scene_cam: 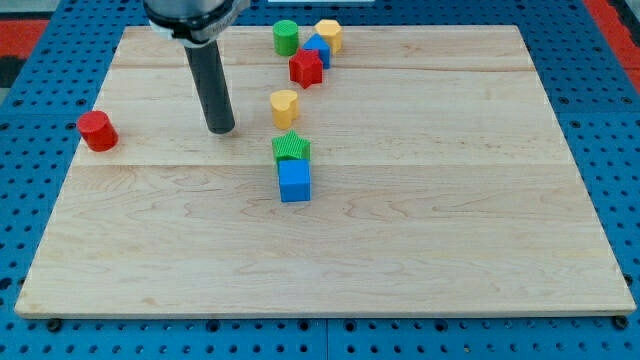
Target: Push the yellow heart towards the group of blocks
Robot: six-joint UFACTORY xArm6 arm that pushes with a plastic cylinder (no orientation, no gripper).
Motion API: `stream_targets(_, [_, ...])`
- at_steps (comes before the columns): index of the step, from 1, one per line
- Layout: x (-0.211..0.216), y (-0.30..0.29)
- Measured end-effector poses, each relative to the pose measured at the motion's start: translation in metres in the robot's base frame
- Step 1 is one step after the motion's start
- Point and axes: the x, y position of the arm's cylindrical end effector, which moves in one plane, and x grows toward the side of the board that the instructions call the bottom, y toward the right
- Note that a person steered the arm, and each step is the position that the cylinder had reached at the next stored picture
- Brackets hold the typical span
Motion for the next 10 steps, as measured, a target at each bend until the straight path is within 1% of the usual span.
stream_targets(1, [-0.013, 0.045])
stream_targets(2, [-0.013, 0.092])
stream_targets(3, [-0.005, 0.113])
stream_targets(4, [0.019, 0.139])
stream_targets(5, [0.007, 0.153])
stream_targets(7, [-0.037, 0.146])
stream_targets(8, [-0.019, 0.149])
stream_targets(9, [-0.022, 0.11])
stream_targets(10, [-0.039, 0.098])
